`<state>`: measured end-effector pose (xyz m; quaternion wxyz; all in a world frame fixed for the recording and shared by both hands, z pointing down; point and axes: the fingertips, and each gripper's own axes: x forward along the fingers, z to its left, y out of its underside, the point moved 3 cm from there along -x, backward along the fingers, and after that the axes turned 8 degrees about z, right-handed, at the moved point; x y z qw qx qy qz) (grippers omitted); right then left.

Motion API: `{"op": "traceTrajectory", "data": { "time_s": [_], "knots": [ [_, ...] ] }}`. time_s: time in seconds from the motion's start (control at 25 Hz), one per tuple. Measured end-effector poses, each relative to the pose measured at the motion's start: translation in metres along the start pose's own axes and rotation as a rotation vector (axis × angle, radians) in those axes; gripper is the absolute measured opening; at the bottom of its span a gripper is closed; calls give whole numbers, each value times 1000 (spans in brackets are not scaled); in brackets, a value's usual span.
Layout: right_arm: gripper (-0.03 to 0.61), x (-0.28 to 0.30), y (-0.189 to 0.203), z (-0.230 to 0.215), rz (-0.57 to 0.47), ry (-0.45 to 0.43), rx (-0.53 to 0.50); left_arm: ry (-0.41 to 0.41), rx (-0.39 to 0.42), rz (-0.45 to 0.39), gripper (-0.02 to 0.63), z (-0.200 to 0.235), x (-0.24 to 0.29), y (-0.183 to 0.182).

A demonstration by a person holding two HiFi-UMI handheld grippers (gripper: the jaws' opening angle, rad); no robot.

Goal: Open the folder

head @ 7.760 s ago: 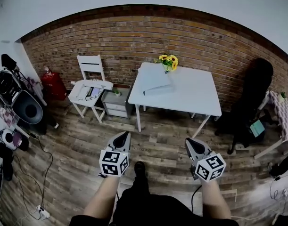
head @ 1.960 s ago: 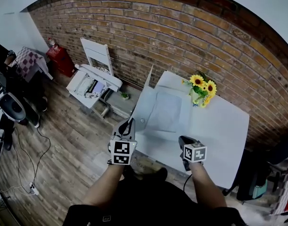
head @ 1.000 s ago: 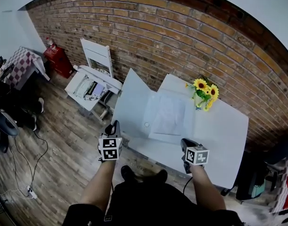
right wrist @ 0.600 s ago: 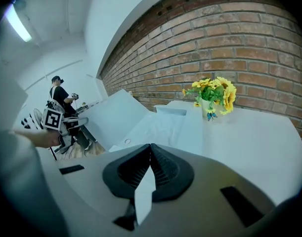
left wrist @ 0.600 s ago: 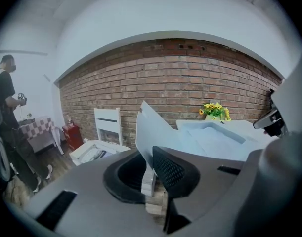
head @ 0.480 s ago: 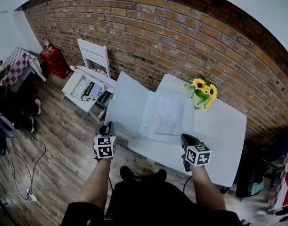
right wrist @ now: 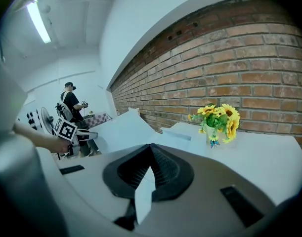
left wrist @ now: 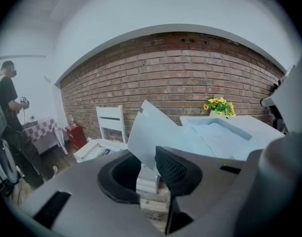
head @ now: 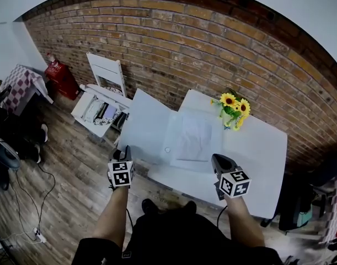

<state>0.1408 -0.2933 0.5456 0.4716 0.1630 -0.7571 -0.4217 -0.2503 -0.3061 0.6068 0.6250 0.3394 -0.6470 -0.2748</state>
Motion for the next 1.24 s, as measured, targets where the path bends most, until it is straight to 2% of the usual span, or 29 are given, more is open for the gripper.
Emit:
{"op": "traceTrajectory", "data": {
  "time_s": [0.56, 1.24],
  "knots": [
    [14, -19, -23, -6, -95, 3, -38, 17, -9, -24, 97, -9, -11, -15],
    [14, -16, -22, 1, -93, -23, -40, 32, -12, -34, 97, -16, -16, -20]
  ]
}}
